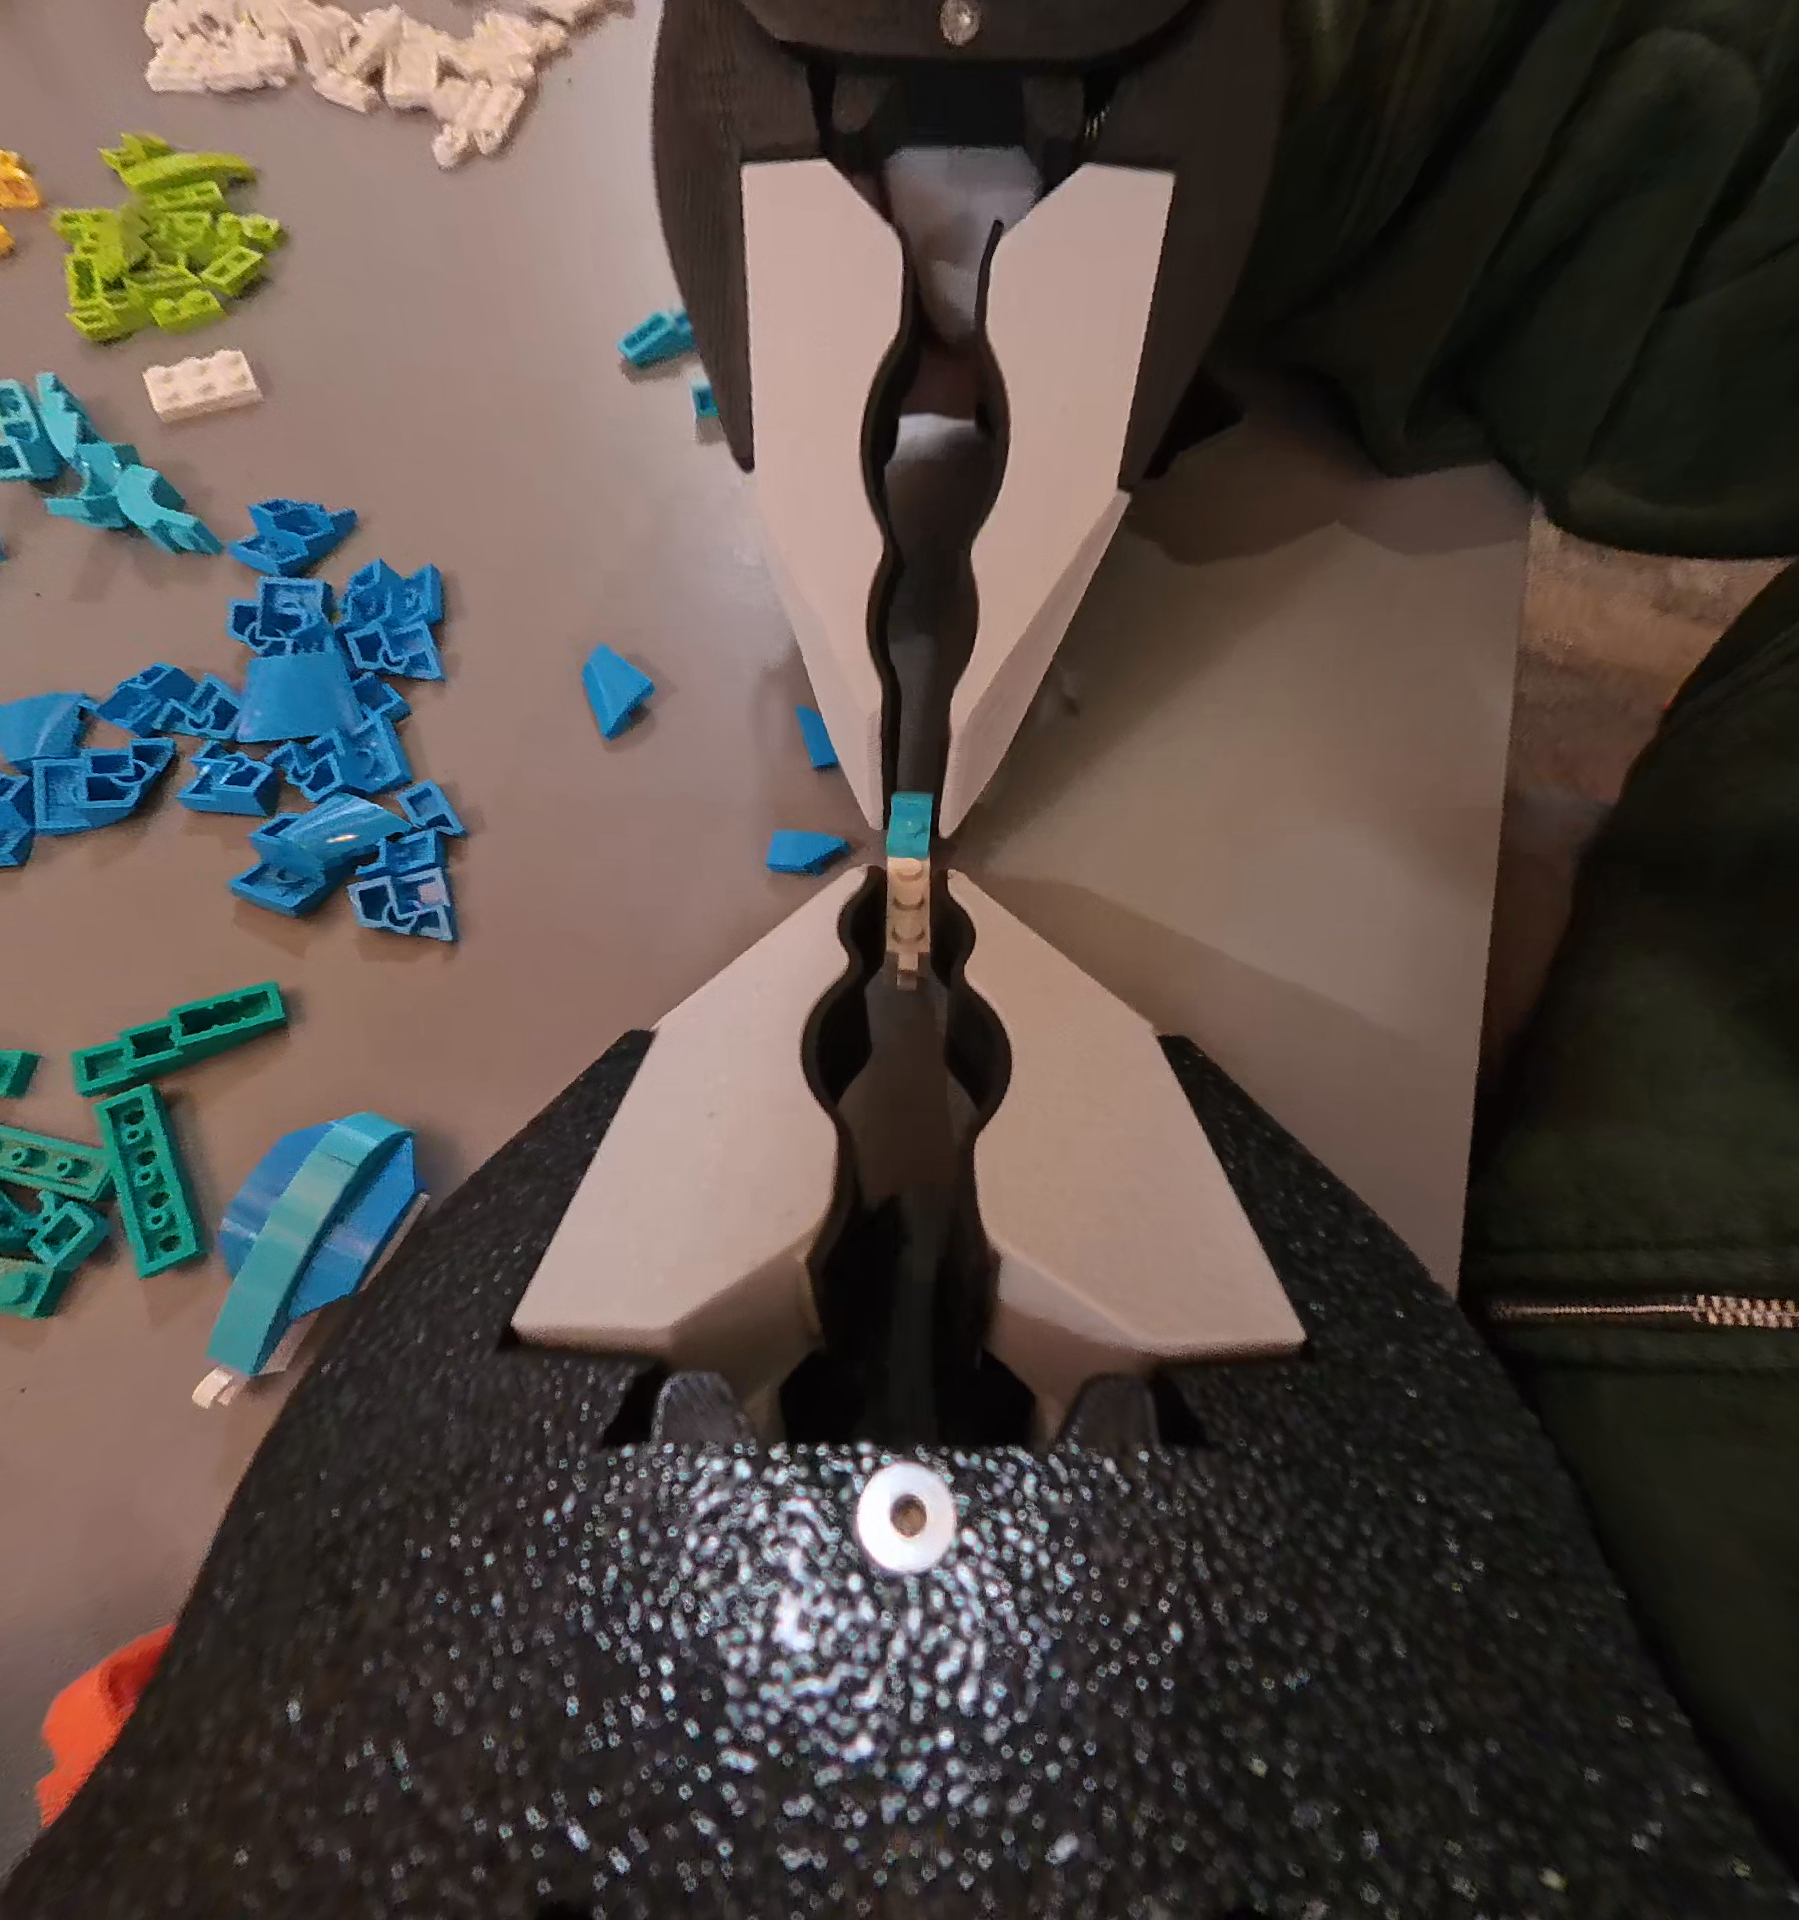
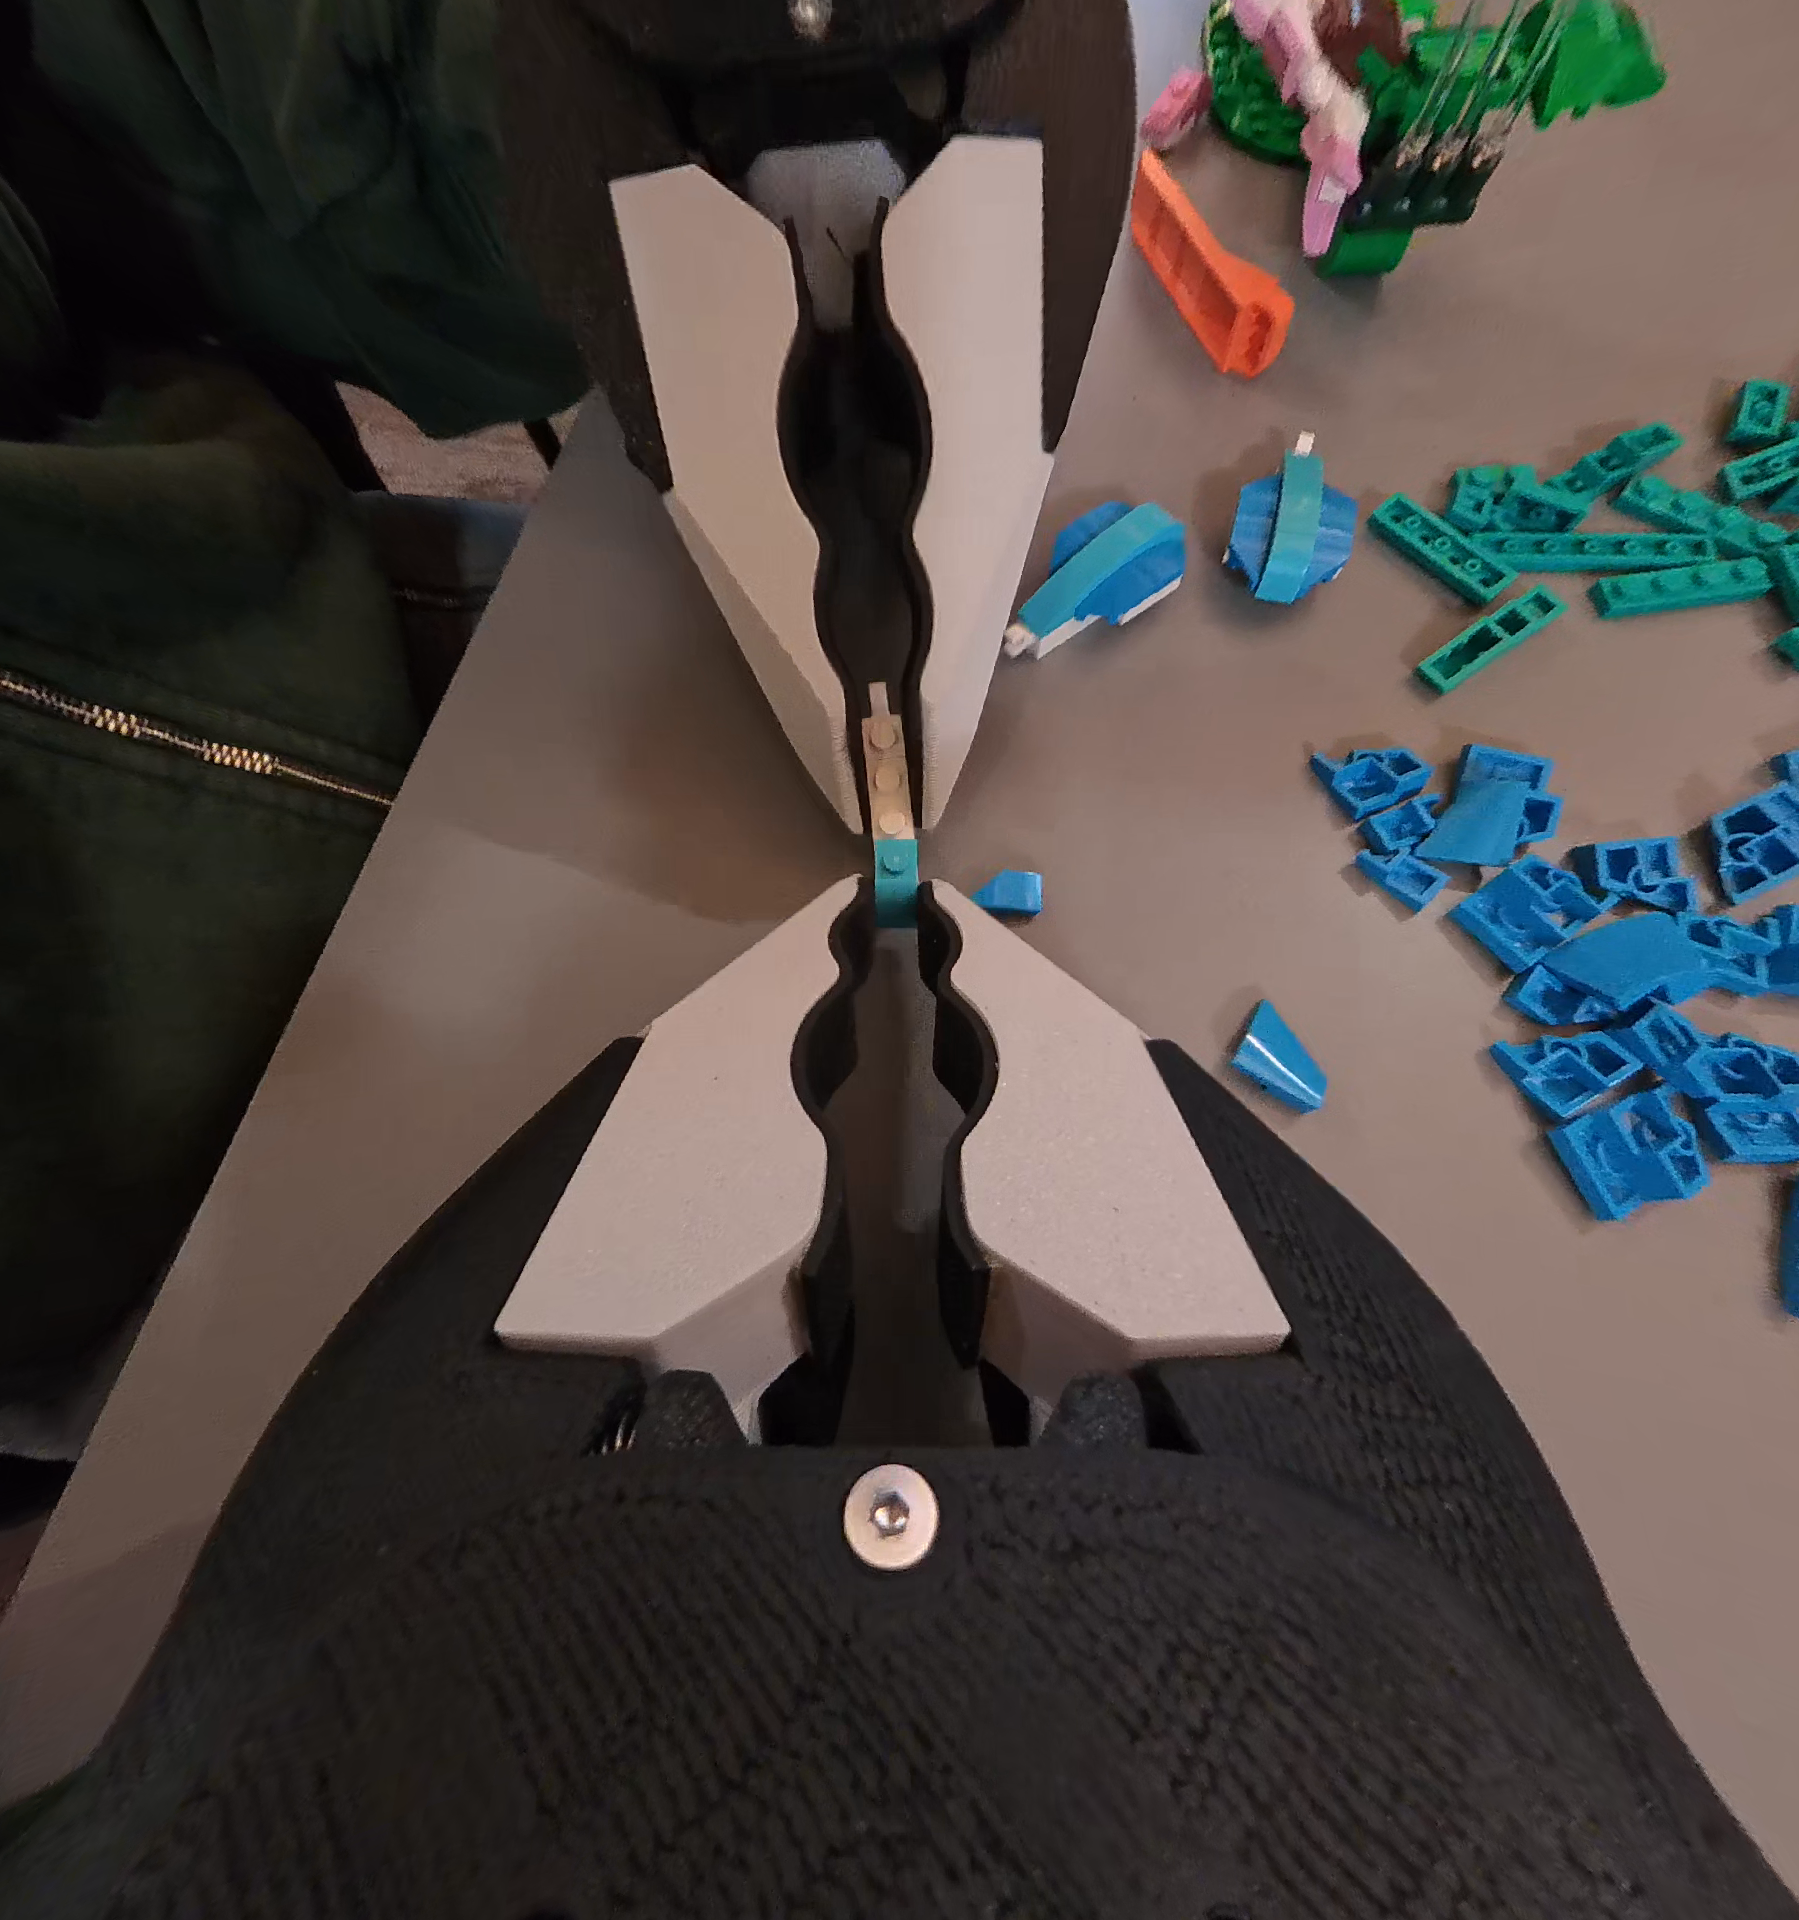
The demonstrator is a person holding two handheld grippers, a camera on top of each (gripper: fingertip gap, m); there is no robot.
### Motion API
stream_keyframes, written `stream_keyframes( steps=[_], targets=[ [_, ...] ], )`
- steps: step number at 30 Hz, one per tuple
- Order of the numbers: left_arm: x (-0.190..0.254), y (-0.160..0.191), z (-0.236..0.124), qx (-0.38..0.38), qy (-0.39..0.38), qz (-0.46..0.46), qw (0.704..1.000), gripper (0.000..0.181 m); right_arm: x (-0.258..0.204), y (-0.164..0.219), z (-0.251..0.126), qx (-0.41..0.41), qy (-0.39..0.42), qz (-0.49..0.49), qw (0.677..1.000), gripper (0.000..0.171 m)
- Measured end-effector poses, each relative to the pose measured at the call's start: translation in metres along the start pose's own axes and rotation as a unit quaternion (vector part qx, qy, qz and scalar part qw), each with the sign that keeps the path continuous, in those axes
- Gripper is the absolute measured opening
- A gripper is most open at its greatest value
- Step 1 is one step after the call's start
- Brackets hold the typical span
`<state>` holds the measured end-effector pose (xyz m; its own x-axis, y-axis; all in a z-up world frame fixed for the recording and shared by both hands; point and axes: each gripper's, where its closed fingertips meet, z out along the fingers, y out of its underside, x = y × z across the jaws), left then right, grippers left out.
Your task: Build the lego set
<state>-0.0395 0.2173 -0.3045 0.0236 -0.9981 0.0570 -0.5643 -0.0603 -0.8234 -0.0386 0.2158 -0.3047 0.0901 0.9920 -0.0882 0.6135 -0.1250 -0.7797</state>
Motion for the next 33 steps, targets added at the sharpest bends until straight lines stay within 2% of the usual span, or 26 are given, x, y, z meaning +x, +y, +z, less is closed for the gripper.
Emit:
stream_keyframes(
  steps=[5, 11, 18, 33],
  targets=[
    [-0.002, -0.007, -0.005, 0.027, 0.001, -0.009, 1.000, 0.006, 0.002, -0.007, -0.004, 0.017, 0.018, -0.031, 0.999, 0.007],
    [-0.004, -0.010, -0.007, 0.039, -0.009, 0.006, 0.999, 0.006, 0.004, -0.010, -0.006, 0.018, 0.028, -0.021, 0.999, 0.007],
    [0.000, -0.002, 0.001, 0.004, -0.032, 0.058, 0.998, 0.006, 0.001, 0.002, 0.000, -0.038, 0.043, -0.058, 0.997, 0.007],
    [0.000, -0.001, 0.002, -0.002, -0.036, 0.069, 0.997, 0.006, 0.001, 0.005, 0.002, -0.053, 0.057, -0.091, 0.993, 0.007]
  ],
)
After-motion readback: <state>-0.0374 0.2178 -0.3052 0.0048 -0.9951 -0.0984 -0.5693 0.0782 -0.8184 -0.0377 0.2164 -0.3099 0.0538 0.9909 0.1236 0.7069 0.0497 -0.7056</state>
